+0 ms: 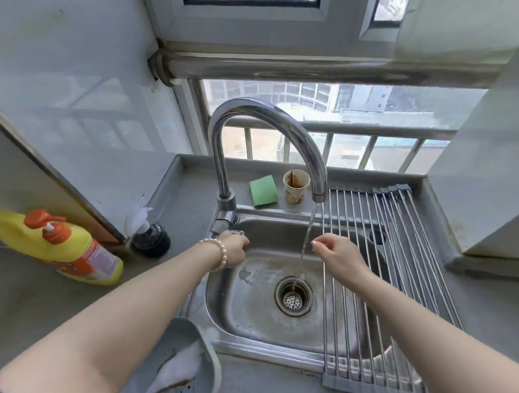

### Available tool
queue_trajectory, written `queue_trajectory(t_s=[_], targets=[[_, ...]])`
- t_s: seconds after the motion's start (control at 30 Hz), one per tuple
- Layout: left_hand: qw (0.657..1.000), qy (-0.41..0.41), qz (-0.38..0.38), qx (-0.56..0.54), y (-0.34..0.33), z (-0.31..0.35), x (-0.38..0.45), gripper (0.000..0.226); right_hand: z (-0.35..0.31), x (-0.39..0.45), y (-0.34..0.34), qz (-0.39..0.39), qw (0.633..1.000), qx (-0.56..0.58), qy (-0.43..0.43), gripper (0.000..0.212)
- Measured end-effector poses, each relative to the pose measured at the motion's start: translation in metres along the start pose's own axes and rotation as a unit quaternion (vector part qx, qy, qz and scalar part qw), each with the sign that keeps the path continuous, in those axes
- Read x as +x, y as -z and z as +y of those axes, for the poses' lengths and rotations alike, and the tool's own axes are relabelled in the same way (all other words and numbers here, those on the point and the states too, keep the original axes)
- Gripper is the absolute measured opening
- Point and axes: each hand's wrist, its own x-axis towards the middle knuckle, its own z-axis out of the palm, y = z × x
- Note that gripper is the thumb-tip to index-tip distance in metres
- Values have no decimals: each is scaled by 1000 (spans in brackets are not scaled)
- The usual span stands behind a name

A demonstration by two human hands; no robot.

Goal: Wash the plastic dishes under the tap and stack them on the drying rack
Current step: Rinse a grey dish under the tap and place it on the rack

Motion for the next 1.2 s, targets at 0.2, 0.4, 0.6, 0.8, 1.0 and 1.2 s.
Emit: queue_trajectory(t_s=[0.2, 0.4, 0.6, 0.8, 1.0, 1.2], targets=[[1000, 14, 8, -25, 13, 10, 23, 48, 5, 12, 16, -14, 999, -22, 19, 12], [998, 15, 13, -64, 23, 19, 25, 61, -2, 17, 20, -22, 1000, -10, 18, 7], [996, -41, 38, -67, 46, 8, 2, 46, -22, 1, -14, -76, 996, -47, -2, 12], [998, -52, 34, -27, 61, -37, -27, 45, -73, -32, -93, -255, 961, -84, 60, 33], [998, -53, 4, -36, 53, -65, -37, 43, -97, -32, -113, -241, 963, -95, 79, 31], [997, -70, -9, -37, 51, -72, -34, 43, -105, -41, -109, -273, 957, -85, 40, 42]])
